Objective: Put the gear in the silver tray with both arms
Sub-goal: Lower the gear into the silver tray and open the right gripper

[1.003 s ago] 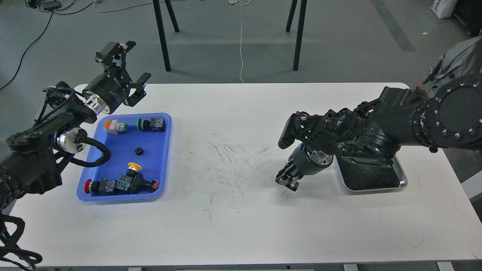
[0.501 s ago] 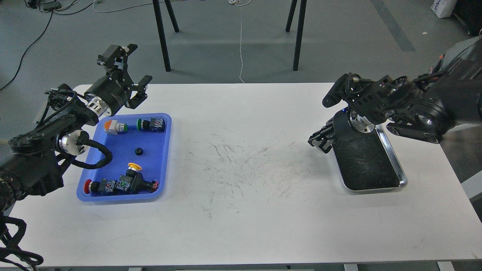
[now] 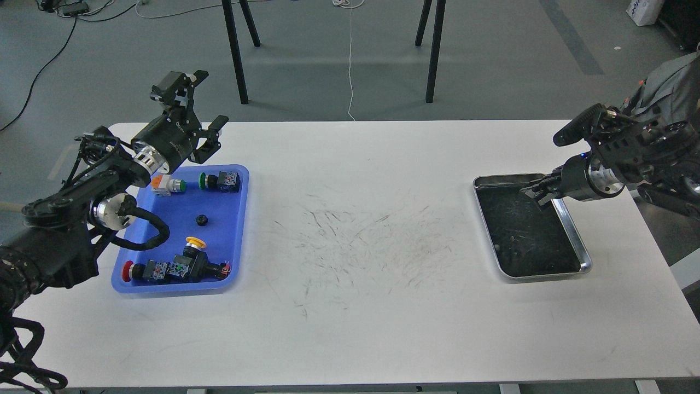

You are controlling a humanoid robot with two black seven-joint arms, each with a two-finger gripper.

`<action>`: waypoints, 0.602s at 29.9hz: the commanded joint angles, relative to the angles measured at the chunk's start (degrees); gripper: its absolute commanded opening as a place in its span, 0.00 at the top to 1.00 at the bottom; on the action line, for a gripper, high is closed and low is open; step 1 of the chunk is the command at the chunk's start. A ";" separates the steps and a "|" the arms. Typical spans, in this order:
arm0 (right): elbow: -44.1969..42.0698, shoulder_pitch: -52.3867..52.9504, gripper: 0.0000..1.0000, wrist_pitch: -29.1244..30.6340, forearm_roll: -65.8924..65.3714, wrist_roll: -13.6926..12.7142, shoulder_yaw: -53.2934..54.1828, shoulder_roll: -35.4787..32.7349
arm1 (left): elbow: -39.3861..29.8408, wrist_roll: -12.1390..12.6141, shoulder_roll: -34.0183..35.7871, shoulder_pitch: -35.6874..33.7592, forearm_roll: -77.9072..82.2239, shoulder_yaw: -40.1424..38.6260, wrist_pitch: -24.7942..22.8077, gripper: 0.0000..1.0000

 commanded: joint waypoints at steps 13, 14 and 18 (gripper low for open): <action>-7.48 -7.03 0.96 0.22 0.01 0.01 3.16 0.95 | -0.04 0.00 -0.04 0.67 -0.32 -0.36 -0.33 0.00; -7.57 -7.38 0.96 0.22 0.01 0.01 3.69 0.95 | -0.04 0.00 -0.04 0.67 -0.32 -0.36 -0.33 0.00; -7.57 -7.56 0.95 0.22 0.01 0.01 5.54 0.95 | -0.04 0.00 -0.04 0.76 -0.32 -0.36 -0.41 0.00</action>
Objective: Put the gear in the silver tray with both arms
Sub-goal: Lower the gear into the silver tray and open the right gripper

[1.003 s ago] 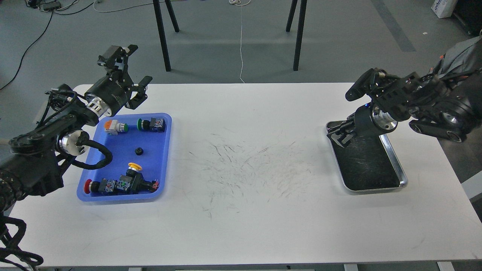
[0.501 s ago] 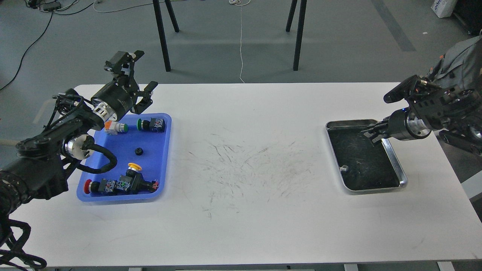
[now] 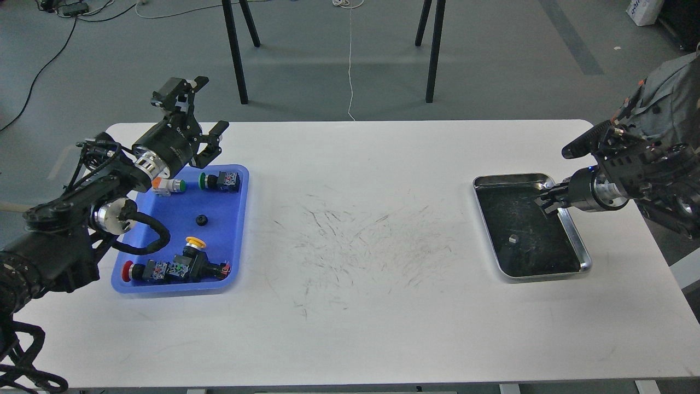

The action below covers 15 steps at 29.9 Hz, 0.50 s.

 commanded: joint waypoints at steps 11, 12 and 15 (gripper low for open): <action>-0.11 -0.57 0.78 0.00 -0.02 0.00 2.41 0.79 | 0.01 0.00 0.09 0.01 0.00 -0.10 -0.19 0.00; 0.16 -0.65 0.70 -0.09 -0.02 0.00 2.41 0.79 | 0.01 0.00 0.17 0.09 0.00 -0.10 -0.19 0.00; -0.10 -0.83 0.62 -0.26 -0.02 0.00 2.59 0.71 | 0.01 0.00 0.18 0.09 0.00 -0.10 -0.19 0.00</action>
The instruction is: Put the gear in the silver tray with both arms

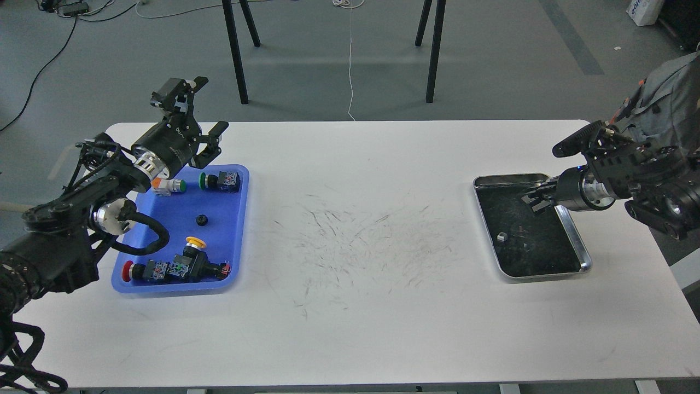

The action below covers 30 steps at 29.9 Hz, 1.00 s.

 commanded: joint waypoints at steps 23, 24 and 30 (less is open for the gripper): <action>7.86 -0.02 0.13 0.56 27.93 -0.67 37.75 -6.05 | -0.79 0.00 0.73 -0.08 0.88 0.79 -2.33 0.00; 8.83 -0.02 0.13 0.56 30.48 -0.75 39.06 -6.84 | -1.05 0.00 0.82 -0.08 0.97 0.79 -2.33 0.00; 10.94 -1.24 0.11 0.73 42.27 -0.84 46.54 -8.43 | -4.38 0.00 1.08 0.01 1.05 0.88 -2.33 0.00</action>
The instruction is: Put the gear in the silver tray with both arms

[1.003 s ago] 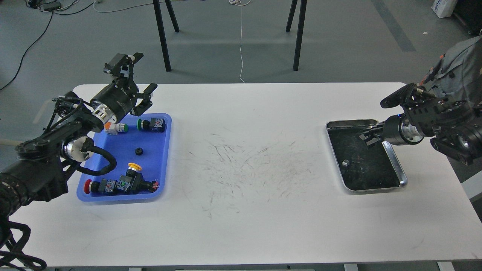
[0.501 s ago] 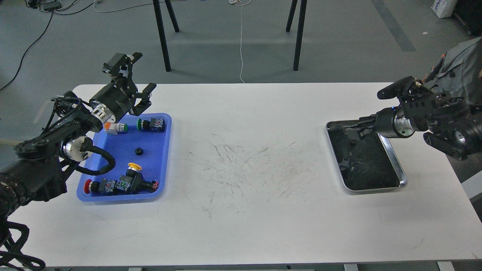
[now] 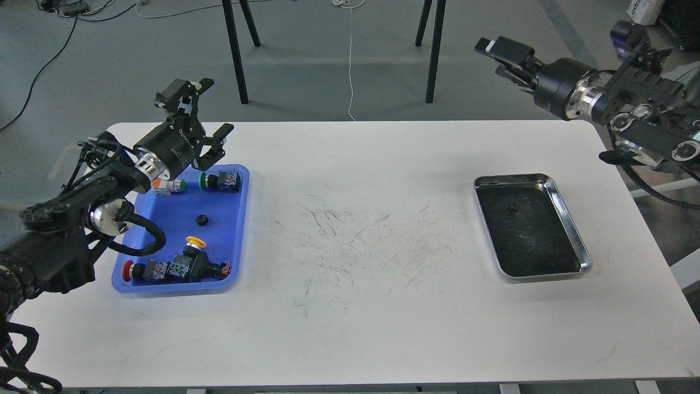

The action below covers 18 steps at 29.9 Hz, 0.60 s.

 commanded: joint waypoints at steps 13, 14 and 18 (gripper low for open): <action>3.54 -21.87 0.06 1.38 11.18 0.51 26.88 -2.54 | -10.71 0.00 1.86 6.03 14.30 -0.68 -0.01 0.00; 3.97 -23.28 0.06 1.20 11.18 0.51 28.47 -2.54 | -14.20 0.00 3.00 6.64 14.57 -0.42 -0.01 0.00; 8.63 -26.19 0.06 -0.29 11.18 0.51 32.34 -4.29 | -22.15 0.00 9.33 8.49 18.17 -1.64 -0.01 0.00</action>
